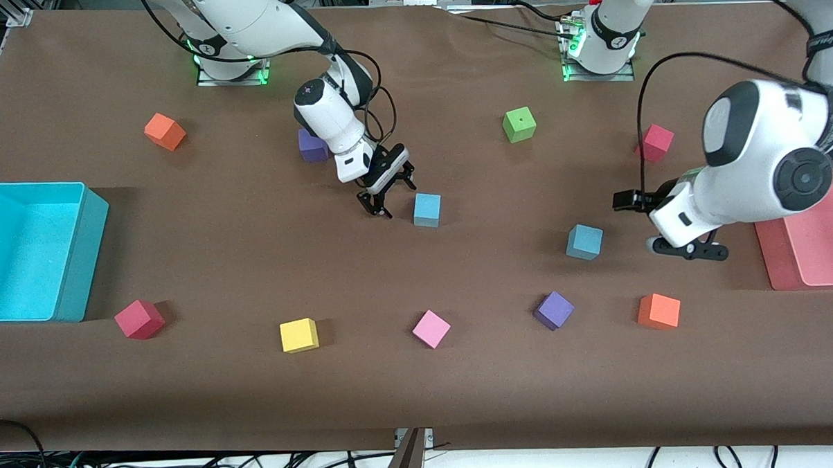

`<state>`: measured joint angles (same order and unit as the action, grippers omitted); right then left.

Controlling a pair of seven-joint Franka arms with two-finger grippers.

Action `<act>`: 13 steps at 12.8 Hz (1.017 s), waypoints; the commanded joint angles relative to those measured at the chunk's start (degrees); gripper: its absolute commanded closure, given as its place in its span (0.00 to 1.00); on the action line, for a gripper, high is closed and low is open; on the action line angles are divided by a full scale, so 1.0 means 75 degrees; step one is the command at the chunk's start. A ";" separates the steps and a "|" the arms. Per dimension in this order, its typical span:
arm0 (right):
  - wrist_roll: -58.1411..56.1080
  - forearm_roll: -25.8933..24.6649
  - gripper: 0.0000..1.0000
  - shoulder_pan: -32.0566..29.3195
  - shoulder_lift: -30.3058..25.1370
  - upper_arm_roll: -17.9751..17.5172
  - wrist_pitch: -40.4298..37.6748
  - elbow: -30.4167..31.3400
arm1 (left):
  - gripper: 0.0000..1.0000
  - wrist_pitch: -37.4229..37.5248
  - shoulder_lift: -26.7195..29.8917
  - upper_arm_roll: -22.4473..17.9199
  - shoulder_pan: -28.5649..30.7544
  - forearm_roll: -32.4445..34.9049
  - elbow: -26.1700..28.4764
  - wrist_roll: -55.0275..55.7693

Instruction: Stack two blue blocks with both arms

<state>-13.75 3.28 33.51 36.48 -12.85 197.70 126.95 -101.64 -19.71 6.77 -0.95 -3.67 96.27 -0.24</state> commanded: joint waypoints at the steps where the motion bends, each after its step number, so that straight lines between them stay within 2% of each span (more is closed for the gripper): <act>1: -0.0088 -0.0669 0.00 -0.0365 0.0152 -0.0068 0.0100 -0.0051 | 0.00 -0.1126 -0.0149 -0.0036 -0.0130 -0.0131 0.0602 -0.0039; 6: -0.0088 -0.0975 0.00 -0.0401 0.0562 -0.0068 0.0100 -0.0531 | 0.00 -0.2183 -0.0243 -0.0048 -0.0388 0.0032 0.1401 0.0417; 9: -0.0088 -0.1093 0.00 -0.0401 0.0586 -0.0068 0.0100 -0.0590 | 0.00 -0.3156 -0.0255 -0.0048 -0.0494 0.0033 0.2045 0.0418; 11: -0.0088 -0.1350 0.00 -0.0424 0.0621 -0.0057 0.0100 -0.0590 | 0.00 -0.3799 -0.0419 -0.0048 -0.0494 0.0172 0.2279 0.0418; 13: -0.0088 -0.1375 0.00 -0.0448 0.0621 -0.0068 0.0100 -0.0590 | 0.00 -0.3978 -0.0454 -0.0048 -0.0506 0.0244 0.2421 0.0418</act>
<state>-13.88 -5.73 31.03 40.20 -12.74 197.71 123.35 -129.60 -23.14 6.77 -4.24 -3.23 113.09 2.14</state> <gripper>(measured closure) 0.000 0.000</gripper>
